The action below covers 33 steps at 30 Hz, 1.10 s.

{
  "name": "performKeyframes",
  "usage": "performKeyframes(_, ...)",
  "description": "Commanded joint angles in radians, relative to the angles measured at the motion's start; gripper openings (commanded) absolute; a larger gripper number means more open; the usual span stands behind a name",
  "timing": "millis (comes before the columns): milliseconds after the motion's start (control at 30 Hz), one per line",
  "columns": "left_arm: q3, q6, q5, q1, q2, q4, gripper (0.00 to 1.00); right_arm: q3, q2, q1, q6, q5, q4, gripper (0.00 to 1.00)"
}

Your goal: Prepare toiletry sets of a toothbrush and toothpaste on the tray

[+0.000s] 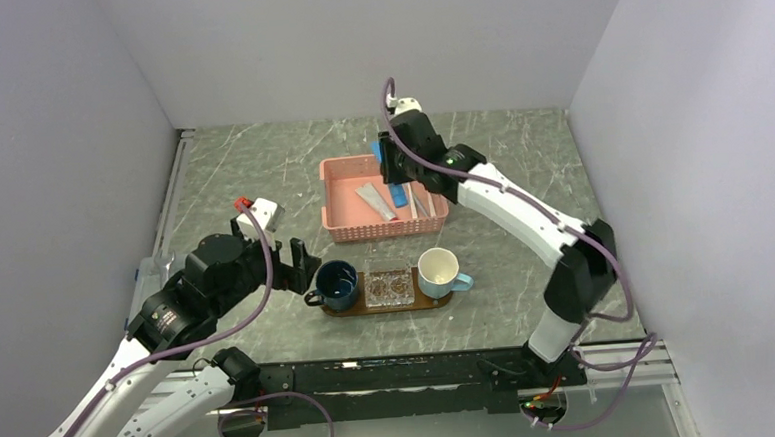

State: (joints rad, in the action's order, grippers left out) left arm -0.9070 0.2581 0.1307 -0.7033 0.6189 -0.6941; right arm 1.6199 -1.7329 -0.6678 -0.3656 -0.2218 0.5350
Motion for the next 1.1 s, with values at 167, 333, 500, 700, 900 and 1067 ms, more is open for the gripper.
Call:
performKeyframes(167,-0.008,0.112,-0.241,0.004,-0.008,0.168,0.99,-0.208,0.340,-0.127,-0.116,0.160,-0.250,0.33)
performKeyframes(333,0.021,0.180,-0.368,0.004,-0.027,0.258,0.99,-0.340,0.480,-0.149,-0.207,0.271,-0.376,0.33)
performKeyframes(500,0.069,0.260,-0.464,0.004,-0.048,0.389,0.99,-0.459,0.581,-0.170,-0.307,0.356,-0.503,0.32)
performKeyframes(700,0.104,0.356,-0.546,0.004,-0.043,0.525,0.99,-0.531,0.636,-0.230,-0.393,0.408,-0.646,0.32)
performKeyframes(900,0.168,0.455,-0.629,0.003,-0.046,0.682,1.00,-0.612,0.670,-0.278,-0.490,0.452,-0.837,0.32)
performKeyframes(1067,0.220,0.527,-0.666,0.003,-0.056,0.821,0.99,-0.661,0.669,-0.305,-0.558,0.476,-0.958,0.32)
